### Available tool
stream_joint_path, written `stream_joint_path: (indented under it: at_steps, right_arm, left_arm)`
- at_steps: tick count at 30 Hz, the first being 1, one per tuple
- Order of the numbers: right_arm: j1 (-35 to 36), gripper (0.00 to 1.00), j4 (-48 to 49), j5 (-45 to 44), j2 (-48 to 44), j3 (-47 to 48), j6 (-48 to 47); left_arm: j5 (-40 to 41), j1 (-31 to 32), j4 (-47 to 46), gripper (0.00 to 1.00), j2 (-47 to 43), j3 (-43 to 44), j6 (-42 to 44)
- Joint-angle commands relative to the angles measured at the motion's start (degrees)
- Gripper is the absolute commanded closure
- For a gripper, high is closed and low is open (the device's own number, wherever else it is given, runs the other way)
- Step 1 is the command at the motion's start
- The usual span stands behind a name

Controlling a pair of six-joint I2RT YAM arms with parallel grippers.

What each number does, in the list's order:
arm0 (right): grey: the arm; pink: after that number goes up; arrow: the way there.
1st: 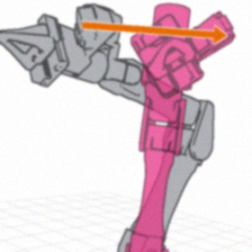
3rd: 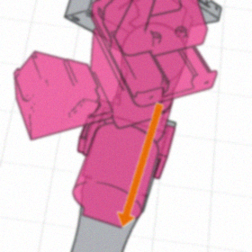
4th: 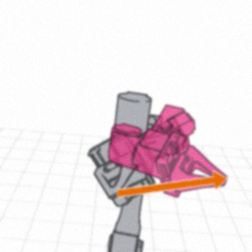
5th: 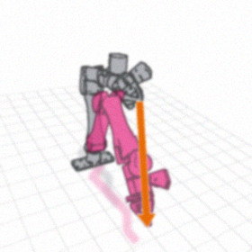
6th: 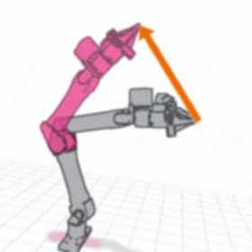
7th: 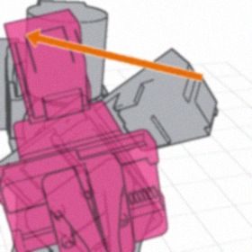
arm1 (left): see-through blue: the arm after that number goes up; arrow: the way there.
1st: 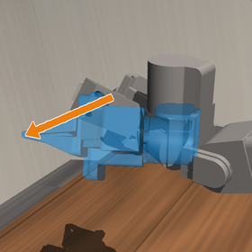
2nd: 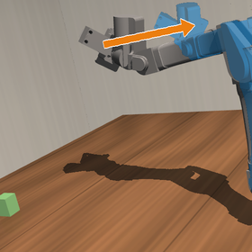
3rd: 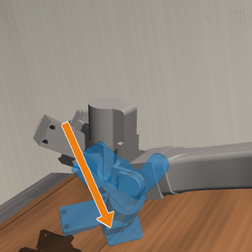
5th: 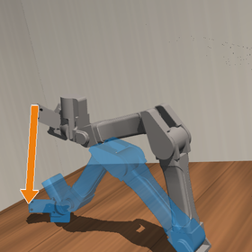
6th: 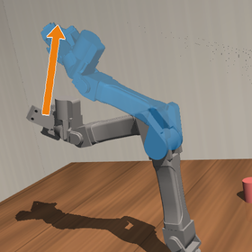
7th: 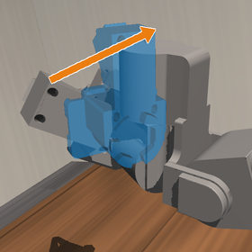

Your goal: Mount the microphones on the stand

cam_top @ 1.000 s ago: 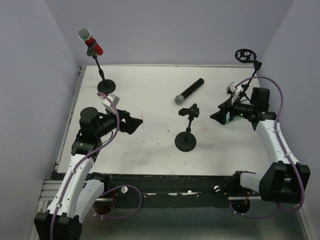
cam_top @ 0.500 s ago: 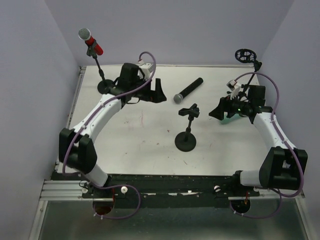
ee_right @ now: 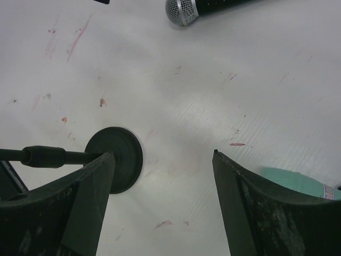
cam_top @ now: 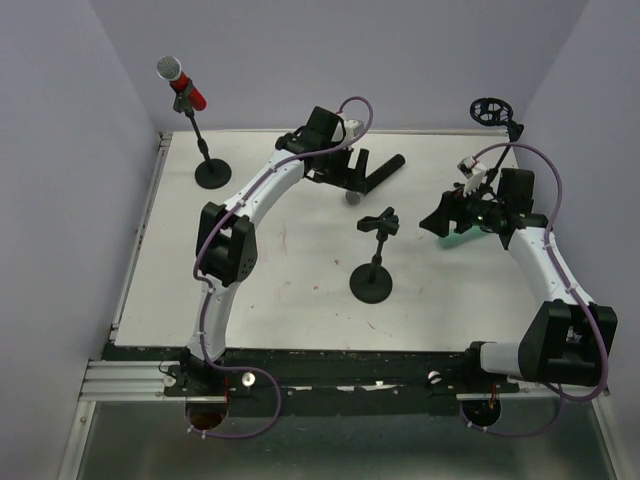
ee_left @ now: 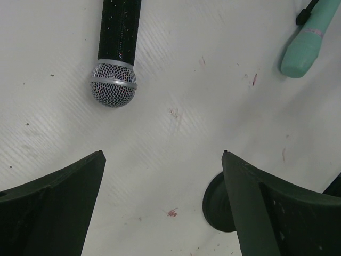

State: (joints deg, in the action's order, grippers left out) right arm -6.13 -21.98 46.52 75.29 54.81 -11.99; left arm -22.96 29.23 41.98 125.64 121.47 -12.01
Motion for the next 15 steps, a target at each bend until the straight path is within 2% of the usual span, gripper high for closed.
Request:
stream_joint_path:
  at_steps: [1,11,12,13,15]
  right_arm:
    - [-0.3,0.18,0.8,-1.1,-0.4,0.7,0.3]
    - [-0.2,0.18,-1.0,3.7,0.8,0.5,-4.4]
    - [-0.2,0.18,-2.7,5.3,1.1,0.7,-7.4]
    - [-0.2,0.18,-6.4,8.6,1.3,1.1,-14.6]
    - [-0.3,0.18,-9.7,12.0,1.8,0.1,-26.5]
  left_arm:
    - [1.5,0.1,0.4,0.02,1.9,1.4,-1.1]
    - [1.9,-0.8,-7.4,0.02,-5.2,-6.8,0.9]
    - [3.1,-1.0,-8.5,0.02,-7.4,-9.4,0.5]
    - [4.0,-1.1,-11.3,0.02,-10.5,-13.2,0.1]
    - [5.0,-1.5,-19.7,0.02,-19.0,-24.5,-0.6]
